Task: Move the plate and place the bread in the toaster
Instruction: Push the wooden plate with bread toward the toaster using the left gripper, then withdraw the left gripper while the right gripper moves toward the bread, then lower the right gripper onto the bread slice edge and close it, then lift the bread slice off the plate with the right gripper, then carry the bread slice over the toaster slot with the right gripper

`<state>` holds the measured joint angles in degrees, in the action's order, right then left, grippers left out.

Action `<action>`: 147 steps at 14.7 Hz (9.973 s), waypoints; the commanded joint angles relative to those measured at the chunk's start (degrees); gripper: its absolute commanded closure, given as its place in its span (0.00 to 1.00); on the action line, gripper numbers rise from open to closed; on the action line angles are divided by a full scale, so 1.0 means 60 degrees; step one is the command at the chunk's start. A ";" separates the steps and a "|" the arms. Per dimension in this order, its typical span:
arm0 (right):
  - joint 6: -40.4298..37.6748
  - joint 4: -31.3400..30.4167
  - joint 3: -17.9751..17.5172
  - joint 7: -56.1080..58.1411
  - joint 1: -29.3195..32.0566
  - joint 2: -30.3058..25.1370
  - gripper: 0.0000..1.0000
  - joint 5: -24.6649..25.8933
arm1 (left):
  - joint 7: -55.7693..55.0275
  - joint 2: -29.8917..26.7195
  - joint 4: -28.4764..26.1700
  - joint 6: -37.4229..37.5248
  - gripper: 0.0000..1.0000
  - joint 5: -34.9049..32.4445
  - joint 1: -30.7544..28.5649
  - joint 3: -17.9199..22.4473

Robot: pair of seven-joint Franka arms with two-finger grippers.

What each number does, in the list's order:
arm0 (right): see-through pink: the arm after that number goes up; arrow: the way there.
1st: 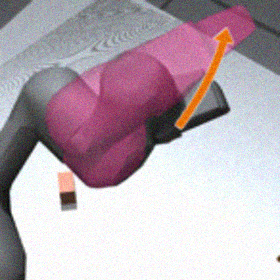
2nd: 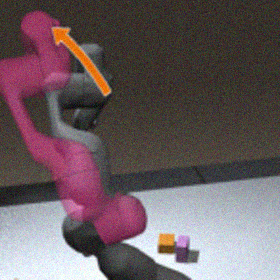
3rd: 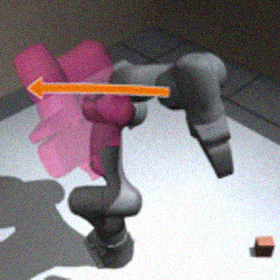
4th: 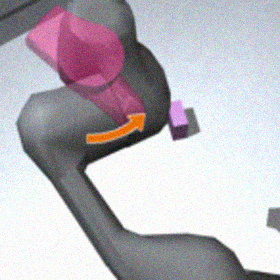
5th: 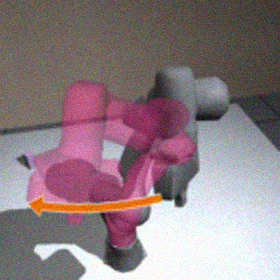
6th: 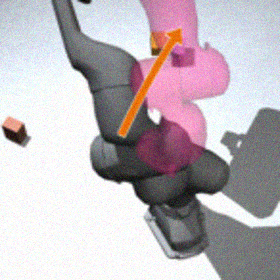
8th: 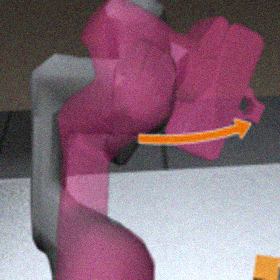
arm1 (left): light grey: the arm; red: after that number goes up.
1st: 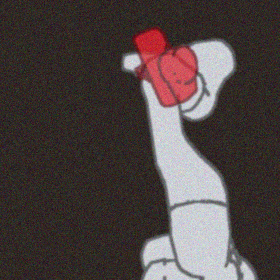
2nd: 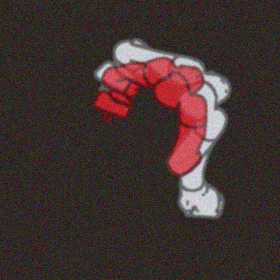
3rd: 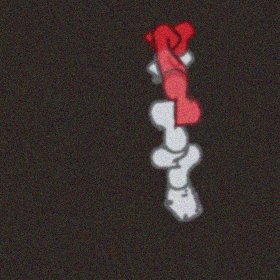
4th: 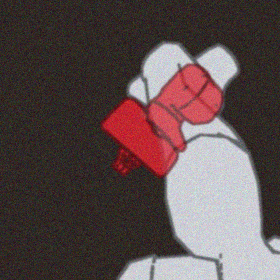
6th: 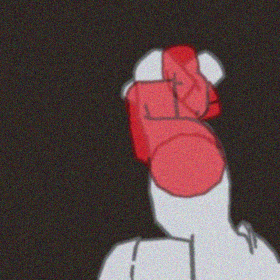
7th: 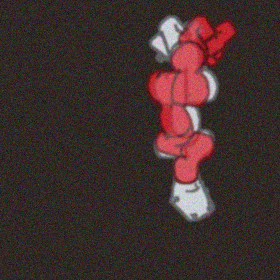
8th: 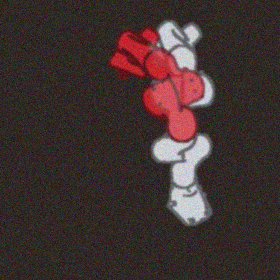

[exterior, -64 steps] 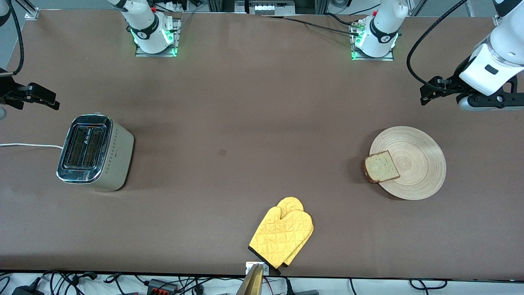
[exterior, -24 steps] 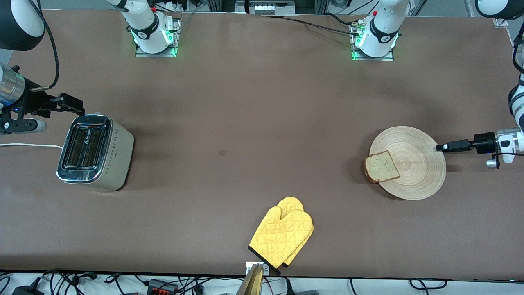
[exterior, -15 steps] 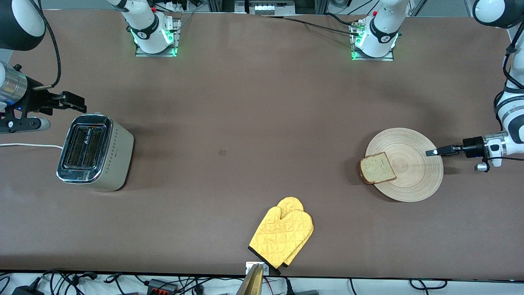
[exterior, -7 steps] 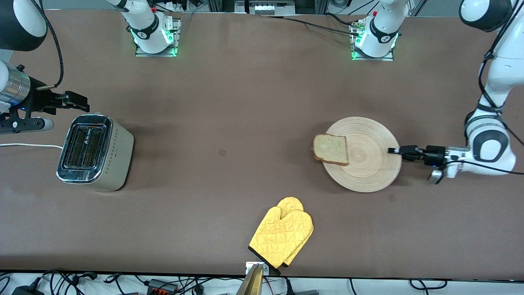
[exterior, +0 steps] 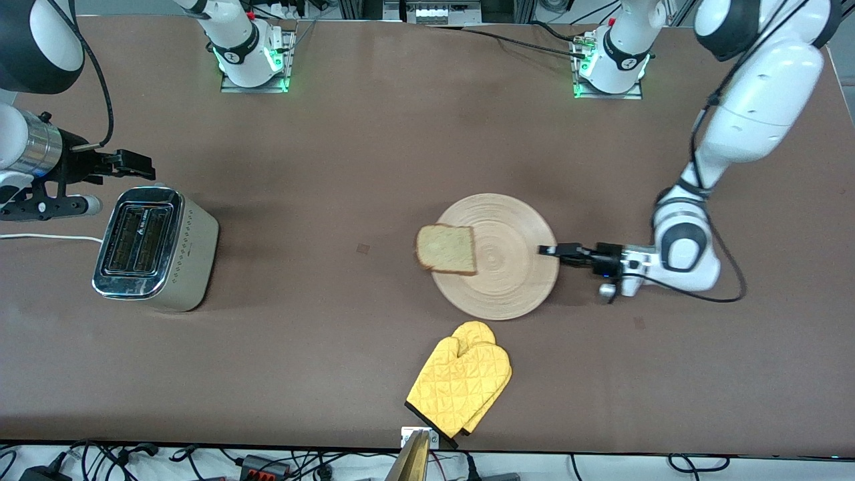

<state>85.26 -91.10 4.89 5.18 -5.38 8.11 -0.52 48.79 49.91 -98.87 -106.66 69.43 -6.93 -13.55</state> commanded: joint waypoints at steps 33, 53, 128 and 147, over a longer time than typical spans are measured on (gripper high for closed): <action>0.4624 -0.3726 -0.0010 -0.1552 -0.1638 0.0611 0.00 -0.4539 | -0.3836 -0.3978 0.4394 0.4974 0.00 -1.3519 0.0070 0.0326; 0.8831 -0.5457 -0.0024 0.1490 -0.3045 0.1899 0.00 -0.9858 | -0.7692 -0.8533 -0.0346 0.1346 0.00 -1.2364 -0.0998 0.0296; 0.2994 -0.0347 0.1920 0.0117 -0.3396 0.2970 1.00 -0.5878 | -0.8161 -0.8860 0.0175 0.2586 0.00 -1.1836 0.1052 0.2024; -0.1747 0.4006 0.3359 0.0659 -0.2971 0.3145 1.00 0.1622 | -0.8102 -0.8845 0.0160 0.2601 0.00 -1.1836 0.0964 0.2039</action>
<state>73.72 -69.02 24.82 7.58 -23.94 25.80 6.85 -0.48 -3.15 -98.69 -92.05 -2.36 -1.24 -1.66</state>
